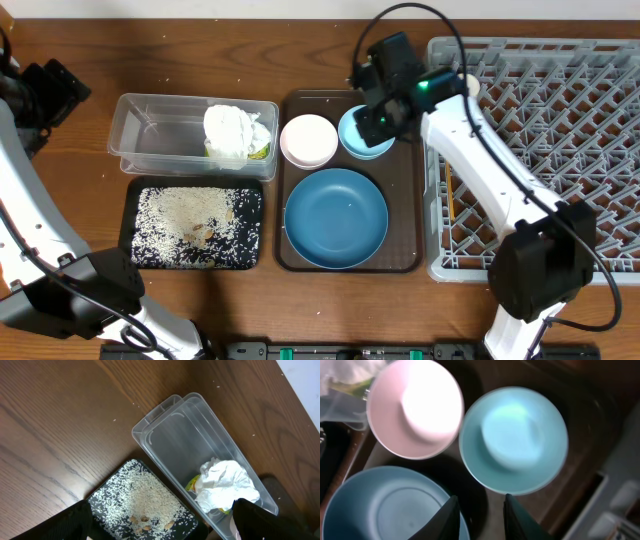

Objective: Sort waste into correct bins and load items into the dishwasher rack
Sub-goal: 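Lower the right gripper onto the light blue bowl rim and grasp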

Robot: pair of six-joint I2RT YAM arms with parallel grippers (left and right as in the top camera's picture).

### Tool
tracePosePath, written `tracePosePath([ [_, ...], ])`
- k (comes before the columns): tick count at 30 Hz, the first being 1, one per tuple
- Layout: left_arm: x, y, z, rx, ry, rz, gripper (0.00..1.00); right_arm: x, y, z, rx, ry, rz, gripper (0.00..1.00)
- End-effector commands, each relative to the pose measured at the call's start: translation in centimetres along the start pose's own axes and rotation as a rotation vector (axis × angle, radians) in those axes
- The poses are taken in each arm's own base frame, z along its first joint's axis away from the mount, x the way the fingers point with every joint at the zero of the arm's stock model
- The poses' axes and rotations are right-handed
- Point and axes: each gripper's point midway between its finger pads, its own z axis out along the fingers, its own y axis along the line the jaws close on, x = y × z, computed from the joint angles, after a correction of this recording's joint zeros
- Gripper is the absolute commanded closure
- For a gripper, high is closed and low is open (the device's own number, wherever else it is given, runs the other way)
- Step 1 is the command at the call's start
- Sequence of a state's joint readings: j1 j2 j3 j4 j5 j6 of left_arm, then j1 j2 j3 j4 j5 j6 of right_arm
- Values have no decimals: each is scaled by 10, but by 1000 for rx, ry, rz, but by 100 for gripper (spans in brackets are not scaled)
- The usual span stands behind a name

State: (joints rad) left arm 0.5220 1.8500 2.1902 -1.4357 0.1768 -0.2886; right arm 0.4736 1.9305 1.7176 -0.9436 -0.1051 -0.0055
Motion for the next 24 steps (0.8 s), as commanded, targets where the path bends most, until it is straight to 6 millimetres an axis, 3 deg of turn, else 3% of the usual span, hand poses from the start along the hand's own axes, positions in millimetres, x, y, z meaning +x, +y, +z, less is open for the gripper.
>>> tracePosePath([
  [1, -1, 2, 1, -7, 1, -5, 8, 0, 11, -1, 13, -14, -88, 71],
  [10, -1, 2, 1, -7, 1, -5, 8, 5, 22, 14, 2, -18, -172, 68],
  [16, -1, 2, 1, -7, 1, -5, 8, 13, 20, 34, 3, -29, -174, 74],
  [24, -1, 2, 1, -8, 1, -5, 8, 23, 18, 61, 5, -69, -223, 71],
])
